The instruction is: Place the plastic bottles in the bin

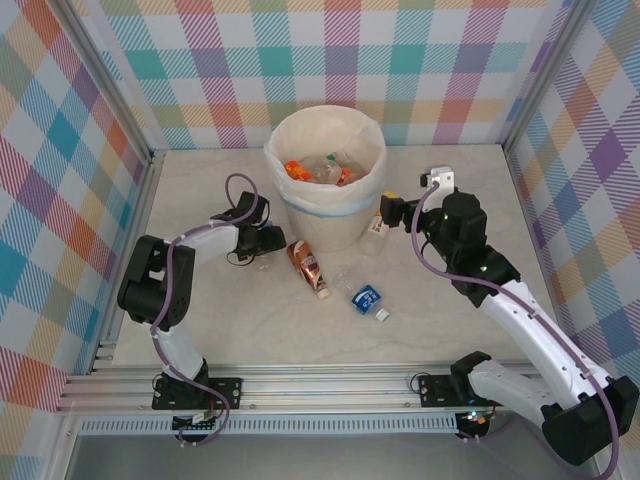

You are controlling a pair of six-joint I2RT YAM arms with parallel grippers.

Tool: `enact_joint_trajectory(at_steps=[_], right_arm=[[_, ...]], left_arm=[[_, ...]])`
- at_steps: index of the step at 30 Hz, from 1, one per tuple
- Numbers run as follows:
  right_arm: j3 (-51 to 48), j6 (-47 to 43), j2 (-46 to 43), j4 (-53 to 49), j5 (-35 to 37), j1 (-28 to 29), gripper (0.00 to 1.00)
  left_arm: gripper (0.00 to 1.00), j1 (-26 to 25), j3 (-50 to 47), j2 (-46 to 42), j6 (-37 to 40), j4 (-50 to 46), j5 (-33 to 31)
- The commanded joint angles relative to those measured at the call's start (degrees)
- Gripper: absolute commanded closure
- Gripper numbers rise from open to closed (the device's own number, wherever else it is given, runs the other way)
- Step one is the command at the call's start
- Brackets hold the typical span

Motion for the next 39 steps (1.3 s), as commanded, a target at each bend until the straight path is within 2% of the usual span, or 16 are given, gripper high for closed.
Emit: enact_joint_trajectory(at_steps=[1, 12, 21, 29, 39], right_arm=[[-0.69, 0.98, -0.42, 1.39, 0.85, 0.22, 0.00], [-0.30, 1.77, 1.49, 2.42, 0.46, 0.18, 0.00], [-0.56, 2.00, 1.59, 3.26, 0.68, 0.17, 0.00], [-1.04, 2.27, 1.76, 4.96, 0.76, 0.18, 0.01], [-2.14, 3.32, 1.15, 6.39, 1.16, 0.17, 0.00]], left_arm=[[0.19, -0.72, 0.57, -0.23, -0.92, -1.52, -1.98], [0.36, -0.72, 0.60, -1.40, -0.44, -1.79, -1.23], [0.42, -0.73, -1.20, -5.94, -0.85, -0.48, -2.76], [0.47, -0.71, -5.70, -14.66, -2.81, 2.22, -6.18], [0.48, -0.67, -11.61, -29.42, -2.97, 9.14, -8.96]])
